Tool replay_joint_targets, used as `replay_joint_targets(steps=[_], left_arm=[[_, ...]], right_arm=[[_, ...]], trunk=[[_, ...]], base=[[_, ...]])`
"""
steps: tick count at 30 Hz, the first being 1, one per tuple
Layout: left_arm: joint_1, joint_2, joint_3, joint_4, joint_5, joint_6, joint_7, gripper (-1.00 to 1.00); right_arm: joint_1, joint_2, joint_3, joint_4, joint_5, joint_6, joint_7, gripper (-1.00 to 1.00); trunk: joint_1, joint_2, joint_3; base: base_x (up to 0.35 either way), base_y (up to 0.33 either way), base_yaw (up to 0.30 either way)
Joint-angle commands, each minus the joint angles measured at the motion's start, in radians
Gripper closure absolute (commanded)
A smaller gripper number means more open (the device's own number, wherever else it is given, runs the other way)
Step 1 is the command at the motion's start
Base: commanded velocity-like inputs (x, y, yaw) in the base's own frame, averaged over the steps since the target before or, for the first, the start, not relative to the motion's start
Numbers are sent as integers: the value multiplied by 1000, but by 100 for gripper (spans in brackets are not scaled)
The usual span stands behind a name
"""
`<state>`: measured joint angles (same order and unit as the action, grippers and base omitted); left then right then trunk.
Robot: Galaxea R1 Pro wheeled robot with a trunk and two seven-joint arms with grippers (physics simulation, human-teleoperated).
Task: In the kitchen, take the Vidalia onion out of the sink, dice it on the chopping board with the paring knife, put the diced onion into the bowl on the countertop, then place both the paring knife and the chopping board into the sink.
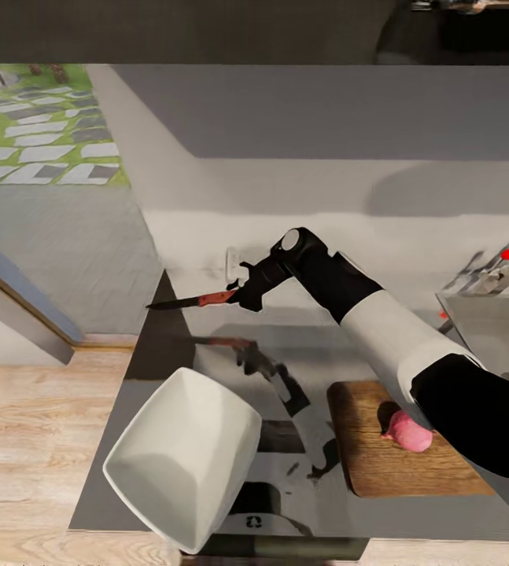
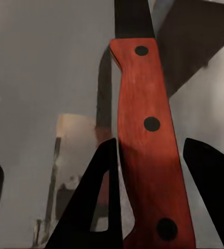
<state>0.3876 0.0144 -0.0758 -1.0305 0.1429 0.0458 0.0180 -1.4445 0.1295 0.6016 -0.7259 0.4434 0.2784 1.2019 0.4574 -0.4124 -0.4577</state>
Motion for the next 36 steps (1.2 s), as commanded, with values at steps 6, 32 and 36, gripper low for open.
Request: replay_joint_targets(steps=[6,32,36], left_arm=[[0,1,-2,0,11,5,2,-100],[0,0,-2,6,14,5,2,-100],[0,-2,-2,13,14,4,2,-100]], right_arm=[[-1,-2,-30,-4,1,19,4,100],[1,-99,-125,-127,1,159,-344,100],[4,-123,-124,-127,1,184,-367,100]], trunk=[[0,-2,8],[0,-2,50],[0,-2,56]], base=[[-250,0,0],[-255,-7,0],[-98,-151,-48]])
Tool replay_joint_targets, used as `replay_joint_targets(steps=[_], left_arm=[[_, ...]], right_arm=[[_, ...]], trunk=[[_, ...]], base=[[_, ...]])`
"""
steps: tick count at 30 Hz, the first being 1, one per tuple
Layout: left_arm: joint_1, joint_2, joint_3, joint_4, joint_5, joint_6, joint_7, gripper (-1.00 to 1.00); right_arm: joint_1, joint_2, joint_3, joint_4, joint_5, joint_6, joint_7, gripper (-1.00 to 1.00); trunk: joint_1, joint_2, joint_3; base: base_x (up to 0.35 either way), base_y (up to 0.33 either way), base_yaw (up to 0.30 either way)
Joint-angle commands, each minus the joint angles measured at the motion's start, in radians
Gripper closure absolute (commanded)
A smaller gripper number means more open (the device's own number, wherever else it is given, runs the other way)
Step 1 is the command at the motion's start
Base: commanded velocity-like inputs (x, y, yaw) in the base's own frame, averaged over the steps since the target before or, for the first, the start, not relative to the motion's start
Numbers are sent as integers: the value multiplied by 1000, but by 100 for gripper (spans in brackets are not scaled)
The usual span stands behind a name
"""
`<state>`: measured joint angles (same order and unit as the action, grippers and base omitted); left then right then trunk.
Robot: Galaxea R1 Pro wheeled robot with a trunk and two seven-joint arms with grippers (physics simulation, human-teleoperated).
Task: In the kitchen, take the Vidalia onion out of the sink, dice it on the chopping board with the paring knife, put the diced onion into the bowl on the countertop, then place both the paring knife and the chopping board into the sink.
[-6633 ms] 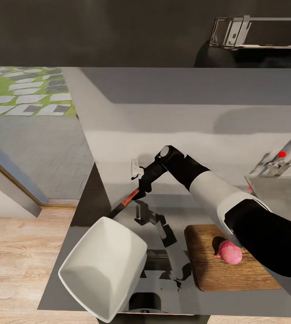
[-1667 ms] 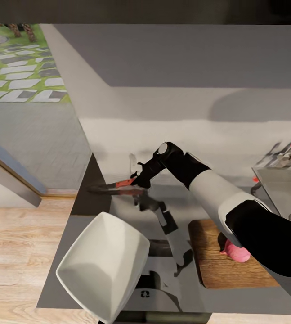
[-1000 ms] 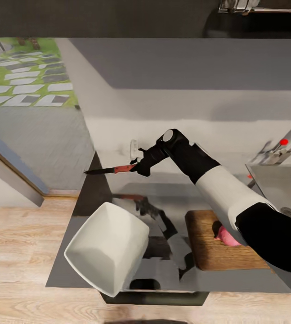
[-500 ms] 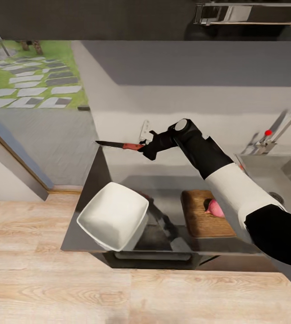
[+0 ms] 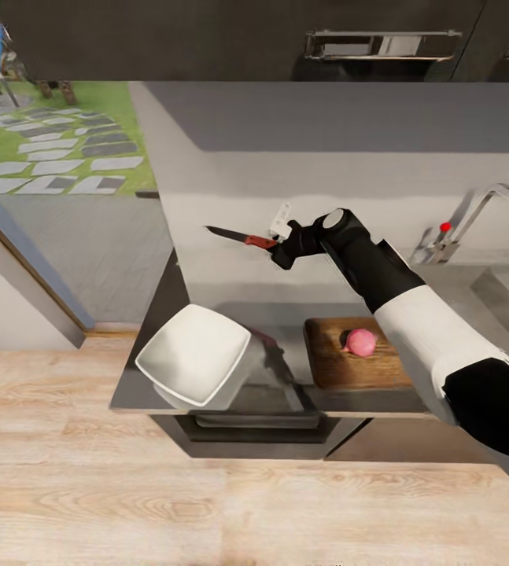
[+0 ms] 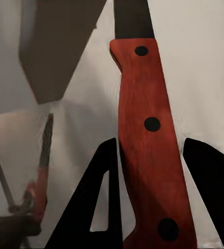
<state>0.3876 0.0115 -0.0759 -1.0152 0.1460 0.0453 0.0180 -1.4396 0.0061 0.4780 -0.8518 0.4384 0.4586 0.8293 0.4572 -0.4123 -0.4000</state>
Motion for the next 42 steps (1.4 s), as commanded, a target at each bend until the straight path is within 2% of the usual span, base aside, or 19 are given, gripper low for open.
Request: replay_joint_targets(steps=[1,4,10,12,16,18,21,22,24,26,27,29,31,32,36,40,42], left_arm=[[1,1,-3,-2,10,4,2,-100],[1,1,-3,3,9,4,2,-100],[1,2,-2,3,8,4,3,-100],[1,2,-2,5,7,4,3,-100],[1,2,-2,6,8,4,3,-100],[1,3,-2,6,7,4,3,-100],[1,2,-2,6,7,4,3,-100],[1,2,-2,6,7,4,3,-100],[1,2,-1,7,8,5,3,-100],[1,2,-1,18,9,5,2,-100],[0,2,0,32,9,5,2,-100],[0,2,0,55,9,4,2,-100],[-1,2,1,77,9,4,2,-100],[-1,2,1,82,9,4,2,-100],[0,2,1,90,9,4,2,-100],[0,3,1,92,9,4,2,-100],[0,3,1,92,10,4,3,-100]], right_arm=[[0,-4,0,-1,5,4,5,100],[3,-22,0,-1,5,6,4,100],[10,-26,-1,-1,3,28,4,100],[19,-35,-2,2,2,33,-1,100],[69,-45,-4,1,-7,34,-89,100],[121,-46,-4,-21,-38,32,-175,100],[192,-48,-5,-91,-105,30,-255,100],[229,-56,-5,-137,-141,30,-316,100],[250,-70,-5,-170,-181,29,-383,100],[276,-91,-5,-203,-264,23,-438,100],[292,-111,-5,-225,-321,13,-455,100],[307,-144,-6,-260,-391,-4,-468,100],[340,-176,-6,-320,-444,-16,-487,100],[361,-182,-6,-351,-453,-17,-500,100],[490,-200,-5,-512,-467,-17,-621,100],[571,-229,-3,-595,-469,-14,-726,100],[602,-233,-3,-605,-469,-14,-740,100]], trunk=[[0,-2,0],[0,-2,4],[0,-2,8],[0,-2,10],[0,-2,14],[0,-2,17],[0,-2,20],[0,-2,22],[0,-2,24],[0,-2,26],[0,-2,28],[0,-2,30],[0,-2,32],[0,-2,33],[0,-2,37],[0,-2,40],[0,-2,42]], base=[[-85,-162,-77],[-23,-181,-78],[-2,-195,-73],[0,-30,-208],[0,-8,-222],[0,-1,-224],[0,0,-224],[0,0,-224],[0,0,-224],[0,0,-224],[0,0,-218],[0,0,-202],[0,0,-182],[0,0,-171],[0,0,-158],[0,0,-152],[0,0,-157]])
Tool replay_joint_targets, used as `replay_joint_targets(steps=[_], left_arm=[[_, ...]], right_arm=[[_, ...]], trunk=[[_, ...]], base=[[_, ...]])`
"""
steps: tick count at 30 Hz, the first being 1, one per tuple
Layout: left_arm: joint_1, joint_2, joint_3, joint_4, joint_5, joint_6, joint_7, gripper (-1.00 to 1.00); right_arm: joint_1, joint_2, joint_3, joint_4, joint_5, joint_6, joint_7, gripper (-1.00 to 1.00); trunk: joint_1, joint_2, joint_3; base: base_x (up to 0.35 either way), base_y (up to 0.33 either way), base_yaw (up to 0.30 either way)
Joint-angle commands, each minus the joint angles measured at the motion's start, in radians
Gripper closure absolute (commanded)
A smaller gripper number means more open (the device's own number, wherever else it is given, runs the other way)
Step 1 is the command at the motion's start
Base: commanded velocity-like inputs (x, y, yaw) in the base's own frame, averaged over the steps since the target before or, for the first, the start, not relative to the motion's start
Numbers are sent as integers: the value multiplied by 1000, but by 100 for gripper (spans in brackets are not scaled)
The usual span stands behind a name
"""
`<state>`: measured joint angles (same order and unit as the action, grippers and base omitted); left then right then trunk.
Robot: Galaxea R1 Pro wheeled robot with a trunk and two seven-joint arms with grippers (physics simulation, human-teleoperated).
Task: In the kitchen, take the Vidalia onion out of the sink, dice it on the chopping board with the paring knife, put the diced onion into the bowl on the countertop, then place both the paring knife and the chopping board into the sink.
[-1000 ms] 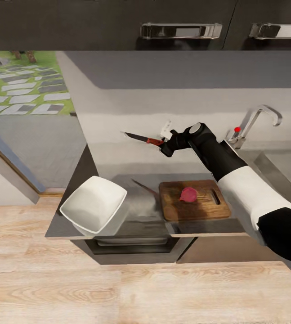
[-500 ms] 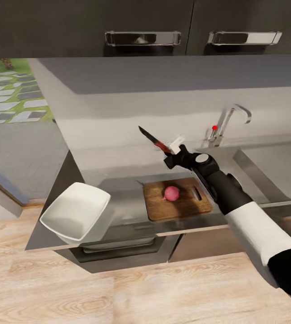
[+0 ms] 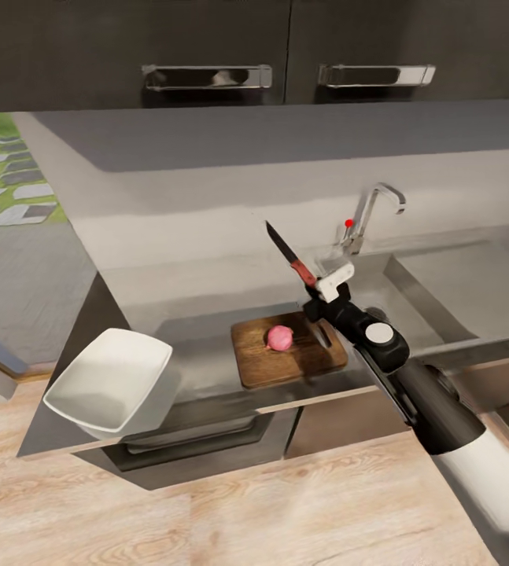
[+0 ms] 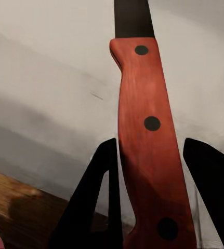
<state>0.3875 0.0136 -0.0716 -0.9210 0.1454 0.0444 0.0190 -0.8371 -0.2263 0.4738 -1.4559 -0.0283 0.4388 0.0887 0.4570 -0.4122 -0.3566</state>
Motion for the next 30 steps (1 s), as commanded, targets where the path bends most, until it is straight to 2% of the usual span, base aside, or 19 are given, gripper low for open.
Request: replay_joint_targets(steps=[1,10,12,17,24,26,30], left_arm=[[1,1,-2,-3,11,4,2,-100],[1,20,2,1,15,-3,2,-100],[1,20,22,9,16,-4,2,-100],[1,18,98,36,17,-6,0,-100],[1,16,109,44,17,-8,-1,-100],[1,16,110,45,17,-8,-1,-100],[1,16,110,46,17,-8,-1,-100]], right_arm=[[12,-2,1,-6,-2,5,-4,100],[129,-4,2,-14,-4,-1,-109,100],[161,-3,3,-16,-2,-4,-121,100],[176,-1,5,-56,-2,-4,-137,100],[177,1,11,-68,-4,-2,-176,100],[178,1,30,-69,-4,-1,-190,100],[178,1,107,-69,-3,1,-280,100]], trunk=[[1,-2,-1],[1,-2,9],[1,-2,10],[1,-2,15],[1,-2,25],[1,-2,28],[1,-2,33]], base=[[0,0,-172],[0,0,-197],[0,0,-55],[0,0,-12],[0,0,57],[-44,-49,175],[-125,-207,189]])
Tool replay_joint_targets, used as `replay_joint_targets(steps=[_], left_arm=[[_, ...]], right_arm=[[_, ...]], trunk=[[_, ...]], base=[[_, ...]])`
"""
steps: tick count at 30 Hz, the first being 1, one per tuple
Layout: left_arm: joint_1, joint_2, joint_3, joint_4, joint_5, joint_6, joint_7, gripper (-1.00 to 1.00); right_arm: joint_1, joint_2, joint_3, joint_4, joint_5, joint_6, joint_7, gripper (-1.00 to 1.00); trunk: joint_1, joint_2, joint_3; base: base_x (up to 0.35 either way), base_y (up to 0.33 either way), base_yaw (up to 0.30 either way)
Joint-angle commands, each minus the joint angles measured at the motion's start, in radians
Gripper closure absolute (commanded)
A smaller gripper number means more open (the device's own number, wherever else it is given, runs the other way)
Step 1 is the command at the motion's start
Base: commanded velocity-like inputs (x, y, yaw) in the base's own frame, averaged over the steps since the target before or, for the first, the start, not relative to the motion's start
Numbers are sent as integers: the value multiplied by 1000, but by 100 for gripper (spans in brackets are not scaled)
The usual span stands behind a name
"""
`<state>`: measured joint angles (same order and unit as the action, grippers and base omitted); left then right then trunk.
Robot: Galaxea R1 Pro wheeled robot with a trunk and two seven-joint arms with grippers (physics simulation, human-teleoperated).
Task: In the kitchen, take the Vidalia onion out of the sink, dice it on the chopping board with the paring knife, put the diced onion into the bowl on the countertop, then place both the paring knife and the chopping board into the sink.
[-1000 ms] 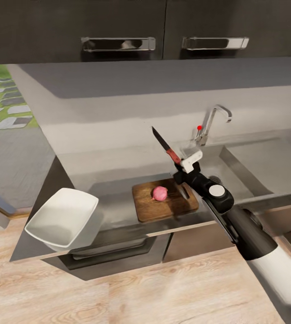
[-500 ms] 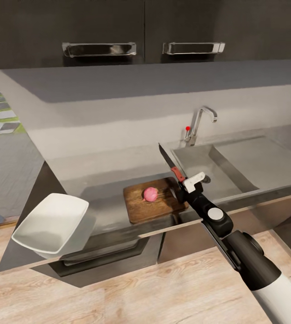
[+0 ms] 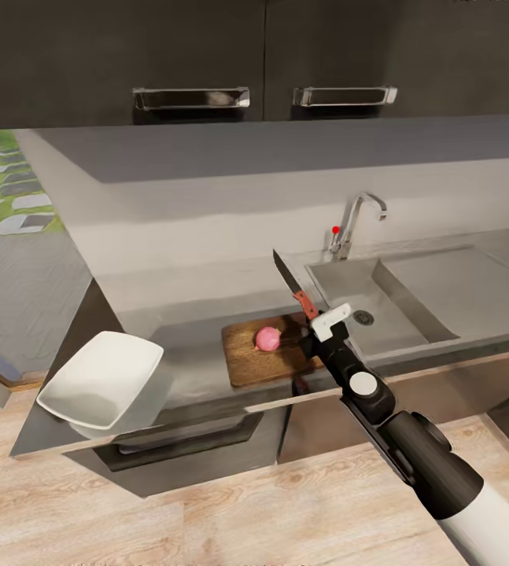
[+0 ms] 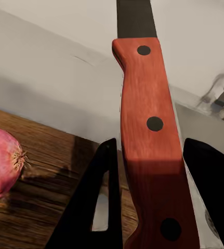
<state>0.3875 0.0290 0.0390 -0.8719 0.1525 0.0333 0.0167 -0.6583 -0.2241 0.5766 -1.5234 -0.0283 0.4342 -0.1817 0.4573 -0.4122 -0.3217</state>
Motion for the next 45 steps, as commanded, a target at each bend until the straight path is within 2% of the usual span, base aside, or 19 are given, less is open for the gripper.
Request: replay_joint_targets(steps=[1,5,8,14,18,21,22,26,30,34,35,37,39,45], left_arm=[[1,0,0,-1,10,3,2,-100],[1,0,0,16,10,3,2,-100],[1,0,0,19,10,3,2,-100],[1,0,0,27,10,3,2,-100],[1,0,0,28,10,3,2,-100],[1,0,0,32,10,3,2,-100],[1,0,0,32,10,3,2,-100],[1,0,0,33,10,3,2,-100],[1,0,-1,33,10,3,2,-100],[1,0,-1,34,10,3,2,-100],[1,0,-1,34,10,3,2,-100],[1,0,-1,36,10,3,2,-100],[1,0,-1,43,10,3,1,-100],[1,0,-1,51,10,3,1,-100]], right_arm=[[-1,-1,28,-1,-3,6,-45,100],[-1,-3,153,-1,-3,6,-195,100],[-1,-4,209,-1,-3,6,-238,100],[-1,-4,226,-1,-4,13,-249,100],[-1,-4,233,-1,-4,48,-249,100],[-1,-4,279,-2,12,90,-251,100],[-1,-4,311,-3,42,125,-263,100],[-1,-2,327,-3,70,150,-285,100],[-1,0,330,-3,75,160,-290,100],[-1,1,337,-3,76,208,-291,100],[-1,2,345,-3,76,213,-291,100],[-1,3,391,-3,77,220,-292,100],[-1,3,412,-3,78,221,-296,100],[-1,3,427,-3,78,223,-330,100]], trunk=[[0,-2,-1],[0,-2,0],[0,-2,0],[0,-2,0],[0,-2,0],[0,-2,0],[0,-2,0],[0,-2,0],[0,-2,0],[0,-2,0],[0,-2,0],[0,-2,-1],[0,-2,-2],[0,-2,-10]], base=[[-141,-242,105],[-140,-246,38],[-57,-129,6],[-8,-18,1],[0,-1,0],[0,0,0],[0,-96,0],[-58,-154,0],[-130,-114,0],[-30,-20,0],[-8,-5,0],[-3,-2,0],[-1,10,0],[-6,56,0]])
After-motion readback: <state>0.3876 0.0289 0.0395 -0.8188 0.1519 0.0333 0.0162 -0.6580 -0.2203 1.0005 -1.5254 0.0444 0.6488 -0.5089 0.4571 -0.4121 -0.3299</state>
